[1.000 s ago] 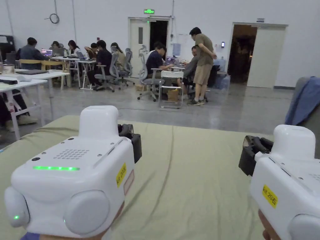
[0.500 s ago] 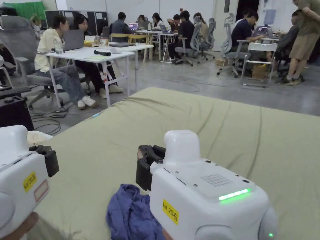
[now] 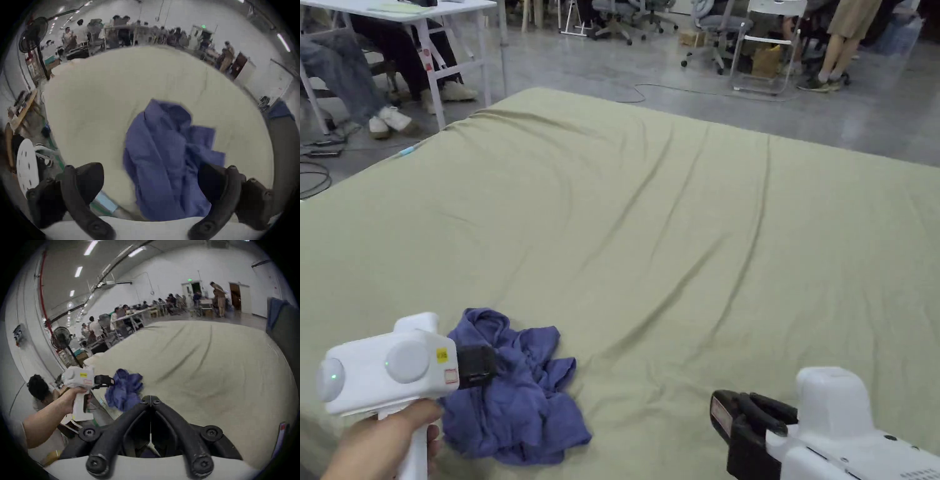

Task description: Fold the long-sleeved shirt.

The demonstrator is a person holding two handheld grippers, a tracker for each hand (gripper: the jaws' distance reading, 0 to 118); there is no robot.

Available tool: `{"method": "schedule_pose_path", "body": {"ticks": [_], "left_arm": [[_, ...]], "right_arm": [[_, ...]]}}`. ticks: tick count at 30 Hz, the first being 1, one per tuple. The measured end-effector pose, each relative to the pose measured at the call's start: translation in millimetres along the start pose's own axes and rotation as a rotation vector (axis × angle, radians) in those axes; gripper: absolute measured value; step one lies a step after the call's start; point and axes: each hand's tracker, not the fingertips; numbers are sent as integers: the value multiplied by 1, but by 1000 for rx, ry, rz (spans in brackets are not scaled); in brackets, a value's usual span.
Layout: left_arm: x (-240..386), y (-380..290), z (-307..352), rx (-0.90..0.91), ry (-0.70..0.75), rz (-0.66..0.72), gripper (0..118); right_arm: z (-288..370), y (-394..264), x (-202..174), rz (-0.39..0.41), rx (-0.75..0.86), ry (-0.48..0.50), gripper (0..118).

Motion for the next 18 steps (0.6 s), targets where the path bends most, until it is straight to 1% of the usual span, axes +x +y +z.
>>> {"method": "schedule_pose_path", "body": {"ticks": [1, 2, 3, 4, 5, 6, 8, 9, 11, 14, 16, 18], "left_arm": [[-1, 1, -16, -39, -47, 1, 111], [-3, 2, -28, -70, -104, -1, 93], [10, -2, -22, -97, -141, -2, 77], [13, 4, -22, -99, -114, 0, 74], [17, 11, -16, -81, -83, -14, 49], [24, 19, -2, -67, -92, -40, 29], [40, 30, 30, -4, -88, -86, 28], [51, 37, 51, 30, -98, -130, 28], [74, 51, 104, 139, -190, -175, 28], [123, 60, 183, 240, -333, -226, 28], [172, 53, 246, 307, -447, -288, 28], [214, 46, 289, 360, -563, -330, 28]], "right_arm": [[1, -2, 5, -6, -4, 0, 0], [1, -3, 5, -9, -9, -4, 0], [1, -4, 8, -11, -13, -10, 0], [2, -6, 12, -13, -12, -17, 0], [3, -7, 15, -17, -10, -21, 0], [5, -7, 15, -22, -5, -26, 0], [10, -7, 19, -42, 5, -27, 0], [15, -6, 21, -54, 11, -23, 0], [32, -3, 26, -77, 49, -15, 0], [65, 7, 33, -108, 138, -25, 0], [91, 16, 40, -107, 200, -41, 0], [117, 22, 48, -103, 257, -68, 0]]}}
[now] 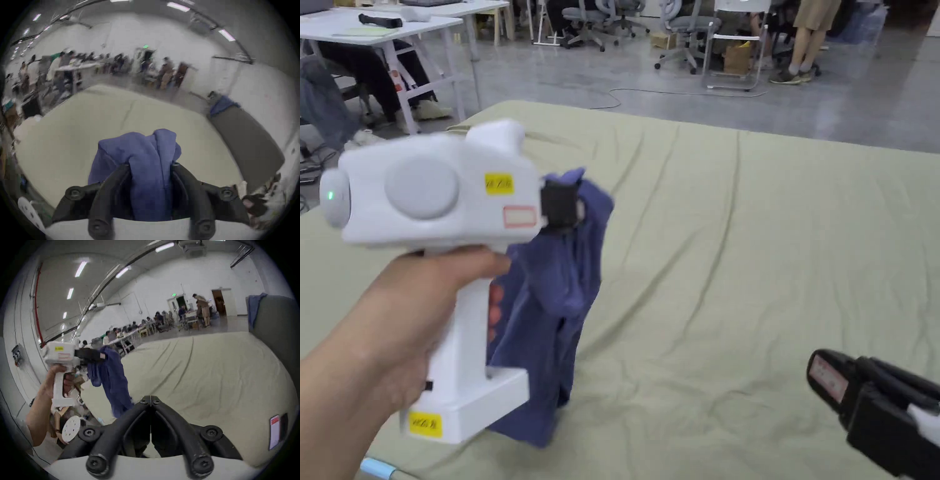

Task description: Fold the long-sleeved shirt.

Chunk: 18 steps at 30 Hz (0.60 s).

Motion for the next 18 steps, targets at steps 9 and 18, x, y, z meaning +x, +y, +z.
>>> {"method": "schedule_pose_path", "body": {"ticks": [9, 18], "left_arm": [[182, -7, -75, -60, -216, -135, 27], [228, -261, -289, -782, -8, -119, 27]], "right_arm": [[98, 28, 51, -35, 136, -116, 0], [122, -9, 84, -102, 5, -241, 0]]}}
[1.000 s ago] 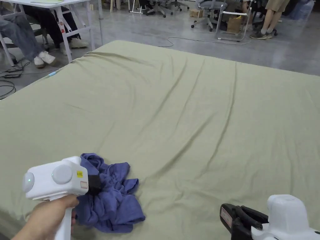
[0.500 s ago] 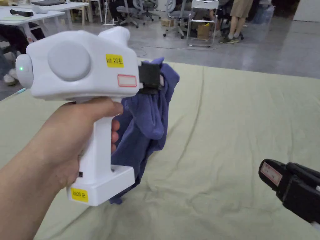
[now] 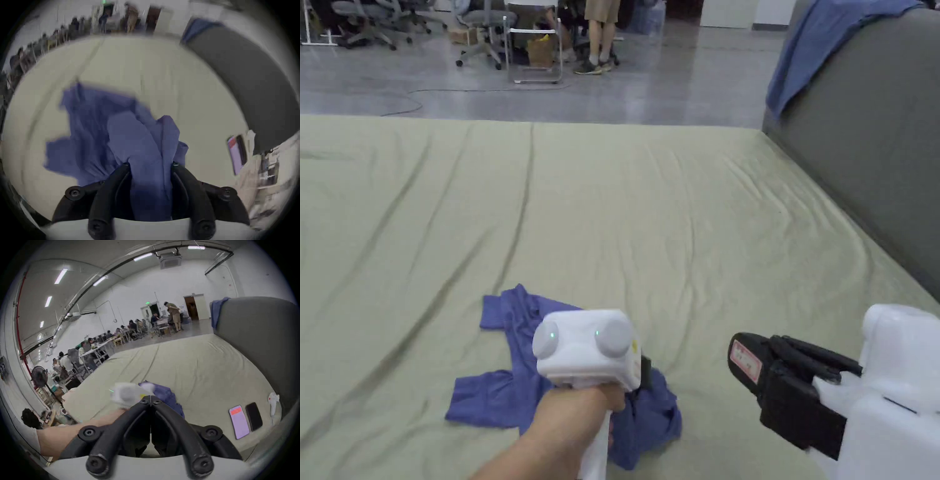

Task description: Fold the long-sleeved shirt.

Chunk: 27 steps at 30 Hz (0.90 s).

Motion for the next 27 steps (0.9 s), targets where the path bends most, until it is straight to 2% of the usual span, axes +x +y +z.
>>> {"method": "schedule_pose_path", "body": {"ticks": [2, 3, 4, 5, 6, 8, 9, 10, 13, 16, 18, 19, 20, 21, 22, 26, 27], "left_arm": [[0, -12, -44, -121, -33, 83, 28], [5, -24, -31, 8, 4, 68, 29], [13, -16, -20, 64, 32, 24, 32], [19, -9, -15, 10, 48, -1, 41], [22, -2, -8, -7, 21, -24, 57], [11, 7, 31, 116, -137, -38, 101], [7, 9, 60, 222, -167, -37, 110], [2, 4, 96, 326, -169, -52, 114], [-23, -14, 178, 572, -100, -134, 114], [-57, -49, 210, 662, 34, -145, 115], [-79, -71, 209, 618, 159, -103, 116], [-92, -83, 201, 535, 182, -85, 113], [-107, -95, 195, 534, 124, -70, 77], [-119, -104, 187, 516, 16, -59, 9], [-126, -108, 173, 411, 1, -40, 0], [-145, -90, 131, 346, 56, 5, 0], [-152, -73, 129, 351, 57, 6, 6]], "right_arm": [[-3, -4, 6, -51, -47, 37, 0], [-5, -5, 7, -53, -61, 47, 0], [-5, -4, 5, -36, -54, 39, 0], [-6, -5, 3, -19, -53, 38, 0], [-8, -5, 2, -3, -50, 39, 0], [-8, -4, 1, -1, -37, 50, 0], [-9, -3, 0, -5, -26, 58, 0], [-9, -3, -1, -9, -18, 64, 0], [-13, -8, 1, -34, -14, 69, 0], [-27, -16, 3, -61, -39, 59, 0], [-37, -23, 4, -70, -67, 53, 0], [-42, -27, 5, -72, -78, 44, 0], [-46, -30, 5, -73, -87, 32, 0], [-50, -33, 5, -73, -96, 22, 0], [-54, -37, 8, -73, -105, 17, 0], [-70, -43, 17, -87, -141, 3, 0], [-74, -44, 20, -95, -151, -7, 0]]}}
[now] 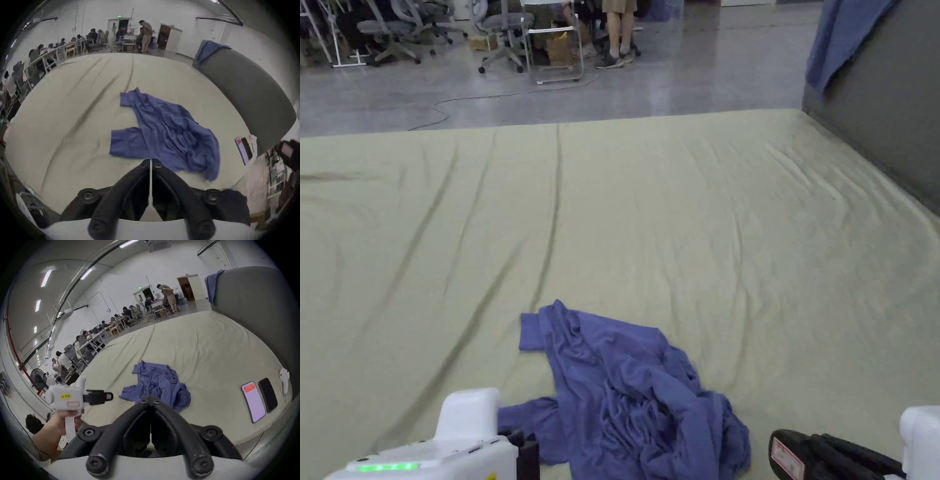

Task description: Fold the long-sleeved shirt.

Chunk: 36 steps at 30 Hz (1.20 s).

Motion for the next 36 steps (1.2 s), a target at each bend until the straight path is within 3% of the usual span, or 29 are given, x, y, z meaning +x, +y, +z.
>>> {"method": "schedule_pose_path", "body": {"ticks": [1, 2, 3, 4, 9, 10, 12, 15, 16, 17, 18, 19, 20, 21, 22, 23, 25, 26, 27, 28, 31, 33, 36], "left_arm": [[-3, 15, -13, 13, -1, -7, 26], [-5, 31, -27, 32, 2, -14, 77], [-6, 52, -47, 47, 12, -26, 112], [-8, 70, -68, 17, 33, -35, 118], [-15, 143, -177, -50, 192, -23, 115], [-16, 149, -195, -77, 196, -37, 110], [-15, 148, -231, -137, 219, -71, 79], [-5, 142, -232, -102, 245, -129, 78], [-1, 142, -226, -73, 212, -181, 72], [4, 141, -217, -50, 159, -221, 26], [8, 139, -209, -41, 167, -221, 12], [9, 138, -200, -41, 170, -197, 12], [5, 141, -193, -25, 111, -176, 12], [5, 142, -185, -2, 82, -164, 12], [4, 143, -177, 9, 89, -158, 12], [3, 144, -169, 19, 99, -160, 12], [0, 148, -154, 45, 81, -144, 12], [-2, 150, -145, 57, 69, -122, 12], [-5, 152, -136, 64, 45, -92, 12], [-5, 150, -125, 73, 21, -63, 12], [-12, 150, -86, 135, 18, -63, 12], [-17, 141, -46, 182, 4, -39, 12], [-27, 128, 15, 278, -31, -13, 12]], "right_arm": [[-3, 0, 2, -8, -4, -8, 0], [-6, 0, 4, -17, -6, -16, 0], [-9, 0, 5, -26, -11, -23, 0], [-12, 0, 6, -32, -17, -27, 0], [-31, -2, 12, -38, -71, -77, 0], [-36, -1, 13, -41, -82, -91, 0], [-47, 2, 16, -46, -111, -116, 0], [-74, 13, 19, -5, -142, -126, 0], [-84, 18, 20, 11, -153, -130, 0], [-96, 25, 23, 7, -163, -134, 0], [-110, 32, 25, 1, -195, -149, 6], [-124, 39, 27, -6, -218, -156, 35], [-144, 44, 30, -12, -258, -160, 94], [-164, 46, 33, -16, -301, -188, 118], [-174, 50, 37, 7, -278, -191, 115], [-191, 50, 37, -33, -354, -224, 116], [-224, 47, 38, -23, -520, -215, 111], [-238, 44, 39, -6, -600, -199, 87], [-259, 33, 41, -8, -625, -215, 48], [-263, 29, 40, -20, -641, -239, 20], [-228, 34, 22, 30, -492, -218, 20], [-180, 41, 9, 26, -300, -193, 19], [-107, 57, -15, 120, -58, -205, 19]]}}
